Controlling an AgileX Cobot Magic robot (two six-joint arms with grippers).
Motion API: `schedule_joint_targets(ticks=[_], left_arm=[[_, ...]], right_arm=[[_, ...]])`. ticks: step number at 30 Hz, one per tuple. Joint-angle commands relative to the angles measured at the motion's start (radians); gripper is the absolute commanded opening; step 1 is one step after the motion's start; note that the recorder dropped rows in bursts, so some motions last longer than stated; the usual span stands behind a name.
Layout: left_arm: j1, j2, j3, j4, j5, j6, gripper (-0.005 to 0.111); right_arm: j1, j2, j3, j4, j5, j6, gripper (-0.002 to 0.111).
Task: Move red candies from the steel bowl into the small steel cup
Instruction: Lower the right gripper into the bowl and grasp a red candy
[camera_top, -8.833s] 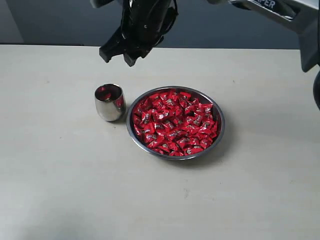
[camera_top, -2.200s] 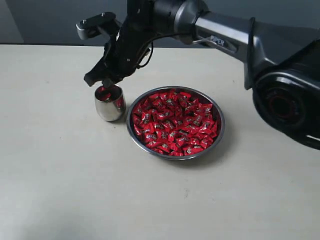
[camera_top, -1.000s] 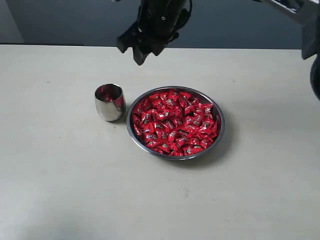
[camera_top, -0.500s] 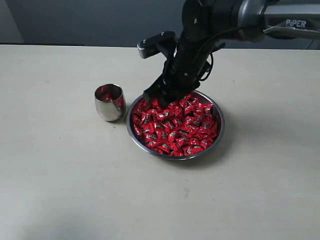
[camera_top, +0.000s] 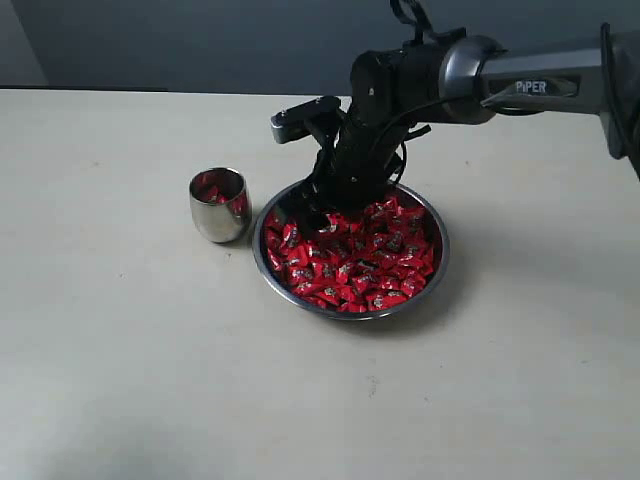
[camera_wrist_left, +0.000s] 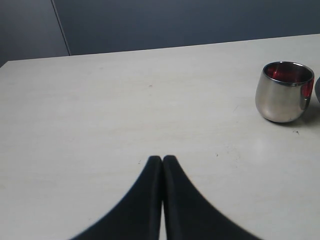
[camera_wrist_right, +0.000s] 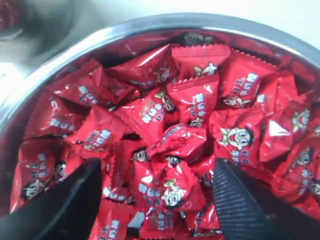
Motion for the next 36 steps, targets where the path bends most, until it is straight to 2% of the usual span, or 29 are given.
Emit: schedule_joint_targets(ticks=[1, 3, 8, 11, 14, 22, 29, 36], left_arm=[[-0.005, -0.005, -0.008, 0.002, -0.007, -0.003, 0.000], [-0.005, -0.005, -0.008, 0.002, -0.007, -0.003, 0.000], [-0.005, -0.005, -0.008, 0.002, -0.007, -0.003, 0.000], [-0.005, -0.005, -0.008, 0.002, -0.007, -0.003, 0.000], [-0.005, -0.005, -0.008, 0.002, -0.007, -0.003, 0.000], [-0.005, -0.005, -0.008, 0.002, -0.007, -0.003, 0.000], [-0.005, -0.005, -0.008, 0.002, -0.007, -0.003, 0.000], [-0.005, -0.005, -0.008, 0.002, -0.007, -0.003, 0.000]], right_arm=[[-0.004, 0.020, 0.002, 0.001, -0.010, -0.004, 0.061], [-0.004, 0.026, 0.002, -0.003, -0.010, -0.004, 0.055], [-0.004, 0.026, -0.002, -0.023, -0.002, -0.004, 0.027], [-0.004, 0.022, -0.022, -0.023, 0.037, -0.004, 0.019], [-0.004, 0.013, -0.044, -0.023, 0.085, -0.004, 0.022], [-0.004, 0.002, -0.062, -0.027, 0.132, -0.004, 0.050], [-0.004, -0.002, -0.062, -0.046, 0.155, -0.004, 0.050], [-0.004, -0.002, -0.062, -0.088, 0.266, -0.020, 0.050]])
